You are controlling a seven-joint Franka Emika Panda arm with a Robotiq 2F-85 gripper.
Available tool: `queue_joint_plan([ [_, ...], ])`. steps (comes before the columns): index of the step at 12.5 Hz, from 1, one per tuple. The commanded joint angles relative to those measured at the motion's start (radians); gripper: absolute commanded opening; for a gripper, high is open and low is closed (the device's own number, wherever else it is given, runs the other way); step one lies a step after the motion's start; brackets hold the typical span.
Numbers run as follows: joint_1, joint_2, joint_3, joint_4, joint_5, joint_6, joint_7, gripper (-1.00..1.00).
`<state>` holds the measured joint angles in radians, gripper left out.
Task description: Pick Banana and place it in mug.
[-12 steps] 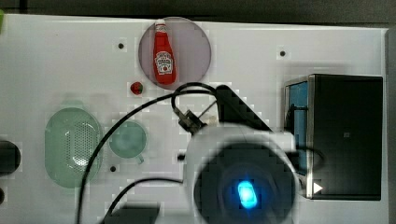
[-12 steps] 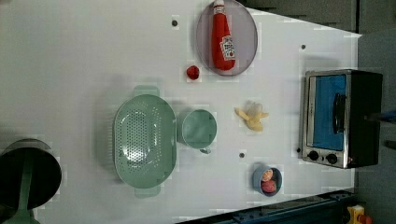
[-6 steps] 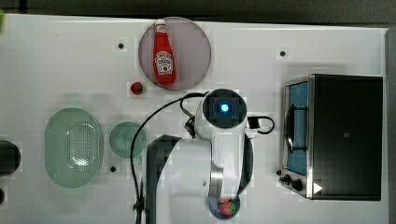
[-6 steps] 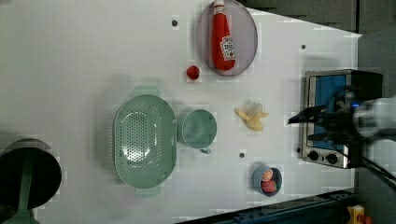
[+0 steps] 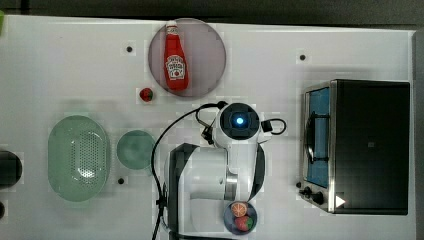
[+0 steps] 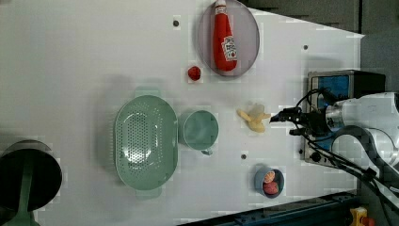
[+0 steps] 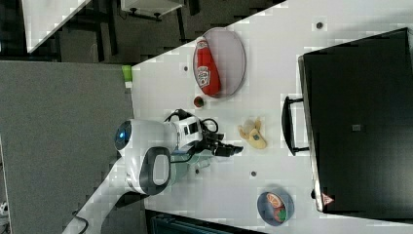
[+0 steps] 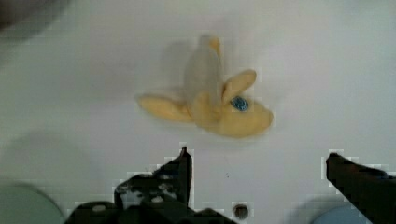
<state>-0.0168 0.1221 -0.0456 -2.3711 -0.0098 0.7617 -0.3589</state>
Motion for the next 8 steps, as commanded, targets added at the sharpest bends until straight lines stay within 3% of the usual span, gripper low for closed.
queue_joint_plan([
  [1,0.023,0.085,0.002,0.003,0.001,0.119,-0.082,1.0],
  [8,0.023,0.259,0.017,-0.021,0.001,0.403,-0.082,1.0],
])
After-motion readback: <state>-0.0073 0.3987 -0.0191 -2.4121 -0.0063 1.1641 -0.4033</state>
